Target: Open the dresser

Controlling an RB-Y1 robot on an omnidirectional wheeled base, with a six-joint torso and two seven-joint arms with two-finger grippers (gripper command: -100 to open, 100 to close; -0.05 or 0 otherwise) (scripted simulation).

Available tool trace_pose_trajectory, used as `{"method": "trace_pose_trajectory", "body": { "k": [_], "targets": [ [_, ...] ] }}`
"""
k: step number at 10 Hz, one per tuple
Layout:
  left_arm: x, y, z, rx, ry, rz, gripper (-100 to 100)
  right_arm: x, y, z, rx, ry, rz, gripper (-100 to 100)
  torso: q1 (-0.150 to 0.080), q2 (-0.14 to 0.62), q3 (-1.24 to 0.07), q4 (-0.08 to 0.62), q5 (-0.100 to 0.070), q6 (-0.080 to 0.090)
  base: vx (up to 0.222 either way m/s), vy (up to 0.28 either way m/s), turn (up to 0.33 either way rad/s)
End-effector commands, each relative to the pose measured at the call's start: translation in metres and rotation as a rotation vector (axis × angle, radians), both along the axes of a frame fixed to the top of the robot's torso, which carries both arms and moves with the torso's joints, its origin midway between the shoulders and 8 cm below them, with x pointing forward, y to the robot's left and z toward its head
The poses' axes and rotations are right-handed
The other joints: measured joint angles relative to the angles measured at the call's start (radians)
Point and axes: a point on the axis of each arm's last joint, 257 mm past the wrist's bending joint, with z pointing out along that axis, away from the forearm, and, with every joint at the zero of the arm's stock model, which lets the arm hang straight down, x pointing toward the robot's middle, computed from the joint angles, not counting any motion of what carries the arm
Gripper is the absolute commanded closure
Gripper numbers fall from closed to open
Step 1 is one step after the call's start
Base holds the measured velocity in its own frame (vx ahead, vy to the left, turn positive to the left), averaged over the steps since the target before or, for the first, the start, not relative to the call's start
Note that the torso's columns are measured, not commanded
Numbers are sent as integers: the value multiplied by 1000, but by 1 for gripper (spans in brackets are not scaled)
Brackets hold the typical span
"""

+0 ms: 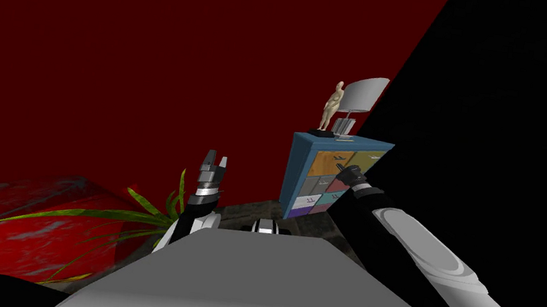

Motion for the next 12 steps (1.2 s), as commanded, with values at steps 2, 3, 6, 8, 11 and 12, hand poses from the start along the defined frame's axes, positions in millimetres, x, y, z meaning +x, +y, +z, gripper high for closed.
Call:
{"method": "trace_pose_trajectory", "body": {
  "k": [2,3,6,8,11,12],
  "targets": [
    [0,0,0,0,0,0,0,1,20,14,-12,-16,50,-100,-7,-1,0,0,-2,1,17,-177,49],
    [0,0,0,0,0,0,0,1,25,17,-15,-20,63,-100,-4,-1,-1,0,-1,1,12,-190,40],
    [0,0,0,0,0,0,0,5,24,27,-10,-22,75,-100,6,0,0,0,2,1,26,-85,16],
    [0,0,0,0,0,0,0,5,26,24,-14,-21,73,100,5,-3,-2,-1,2,0,32,8,-2],
    [0,0,0,0,0,0,0,2,33,27,-10,-26,89,100,-3,8,5,3,-1,1,-129,-35,-50],
    [0,0,0,0,0,0,0,2,36,28,-9,-27,94,100,-3,5,4,2,-1,1,-179,-49,-52]
  ]
}}
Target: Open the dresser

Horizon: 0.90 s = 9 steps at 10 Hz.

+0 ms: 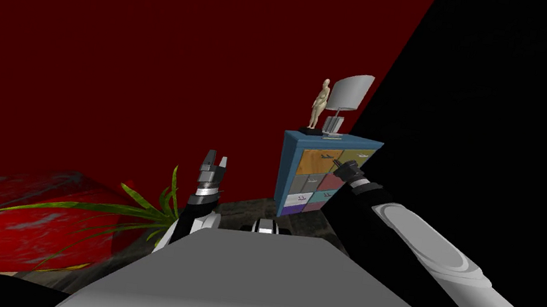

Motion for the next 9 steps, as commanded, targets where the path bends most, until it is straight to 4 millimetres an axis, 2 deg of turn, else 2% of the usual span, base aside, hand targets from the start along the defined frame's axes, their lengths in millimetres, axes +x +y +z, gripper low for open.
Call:
{"method": "trace_pose_trajectory", "body": {
  "k": [1,2,3,6,7,9],
  "targets": [
    [0,0,0,0,0,0,0,-3,6,2,5,-4,13,100,2,-3,-2,-1,0,0,-183,-45,-47],
    [0,0,0,0,0,0,0,-2,5,2,1,-2,11,100,3,-5,-4,-2,1,0,-83,-24,-11],
    [0,0,0,0,0,0,0,-2,-5,0,-1,-12,-23,-100,4,-12,-7,-4,1,-1,65,90,9],
    [0,0,0,0,0,0,0,-2,-13,-3,-4,-18,-47,-100,8,-13,-8,-4,2,-1,119,153,5],
    [0,0,0,0,0,0,0,-2,-24,-6,-9,-26,-83,-100,2,-6,-4,-2,1,0,118,166,16],
    [0,0,0,0,0,0,0,-2,-24,-6,-9,-26,-83,-100,1,-3,-2,-1,0,0,74,108,0]
  ]
}}
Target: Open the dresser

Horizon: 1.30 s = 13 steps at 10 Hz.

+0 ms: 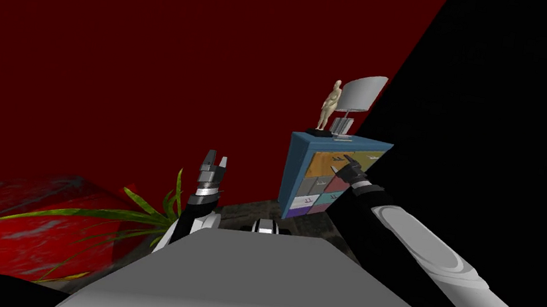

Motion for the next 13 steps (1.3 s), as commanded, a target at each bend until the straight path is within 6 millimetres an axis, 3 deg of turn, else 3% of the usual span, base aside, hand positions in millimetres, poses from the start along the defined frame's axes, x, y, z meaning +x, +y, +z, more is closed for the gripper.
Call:
{"method": "trace_pose_trajectory", "body": {
  "k": [1,2,5,6,7,11,13],
  "targets": [
    [0,0,0,0,0,0,0,0,-2,0,1,-3,-6,-100,-4,2,1,0,-1,0,10,16,2],
    [0,0,0,0,0,0,0,1,-6,10,-7,-2,3,-100,-4,2,1,0,-1,0,87,64,-54],
    [0,0,0,0,0,0,0,2,-7,13,-6,-5,2,-100,2,-5,-3,-2,0,-1,81,36,-21],
    [0,0,0,0,0,0,0,1,-4,5,-4,-2,-1,100,0,-1,-1,-1,0,-1,-55,-39,50],
    [0,0,0,0,0,0,0,0,-2,0,-1,-2,-5,100,-2,3,2,1,-1,0,-125,-68,58],
    [0,0,0,0,0,0,0,-1,1,20,-9,-8,29,100,-2,4,2,3,1,3,-142,-5,-77],
    [0,0,0,0,0,0,0,-1,1,20,-9,-8,29,100,1,0,-1,4,4,1,-86,-10,-38]
  ]
}}
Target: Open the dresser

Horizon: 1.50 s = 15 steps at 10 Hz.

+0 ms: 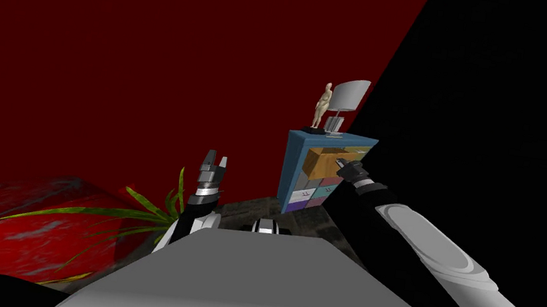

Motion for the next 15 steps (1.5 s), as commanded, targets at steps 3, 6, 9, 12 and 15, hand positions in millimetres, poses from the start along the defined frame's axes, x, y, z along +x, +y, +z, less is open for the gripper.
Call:
{"method": "trace_pose_trajectory", "body": {
  "k": [3,6,9,12,15],
  "targets": [
    [0,0,0,0,0,0,0,-2,6,3,4,-3,11,100,1,0,0,-2,-1,-1,-84,-31,-33],
    [0,0,0,0,0,0,0,0,6,18,4,0,35,-100,1,-2,0,-3,-2,0,-72,-9,-82],
    [0,0,0,0,0,0,0,2,4,40,2,0,62,-100,4,-9,-6,-6,-1,-3,56,63,-89],
    [0,0,0,0,0,0,0,3,4,58,1,-1,84,-100,2,3,2,0,0,-1,29,51,-61],
    [0,0,0,0,0,0,0,3,2,44,5,25,81,0,3,3,2,0,0,-1,6,3,-3]
  ]
}}
